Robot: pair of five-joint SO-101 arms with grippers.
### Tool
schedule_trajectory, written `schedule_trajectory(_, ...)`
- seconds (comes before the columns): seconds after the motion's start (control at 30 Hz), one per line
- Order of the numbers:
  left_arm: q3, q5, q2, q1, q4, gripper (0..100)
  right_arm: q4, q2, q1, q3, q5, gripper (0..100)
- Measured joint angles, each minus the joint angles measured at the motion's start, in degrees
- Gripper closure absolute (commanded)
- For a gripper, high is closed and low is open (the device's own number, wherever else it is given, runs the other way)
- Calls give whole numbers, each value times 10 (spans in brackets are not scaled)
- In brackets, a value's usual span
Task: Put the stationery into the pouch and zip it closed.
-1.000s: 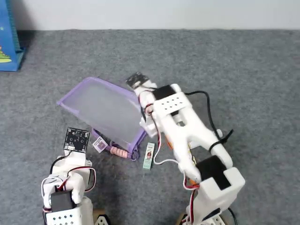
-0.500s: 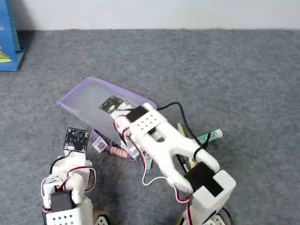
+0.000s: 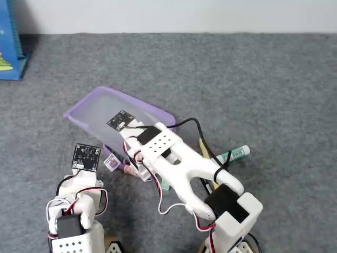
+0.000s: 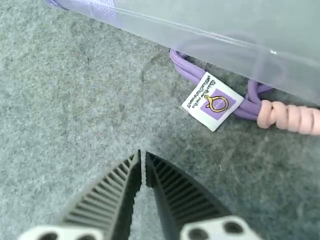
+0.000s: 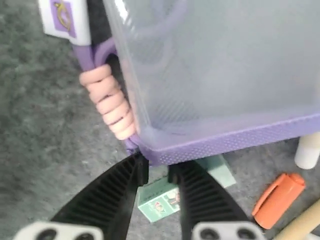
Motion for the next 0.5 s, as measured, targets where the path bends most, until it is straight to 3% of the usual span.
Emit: schedule_trajectory(0.5, 0, 0, 0, 0, 0, 986, -15, 69, 4, -19, -11, 987)
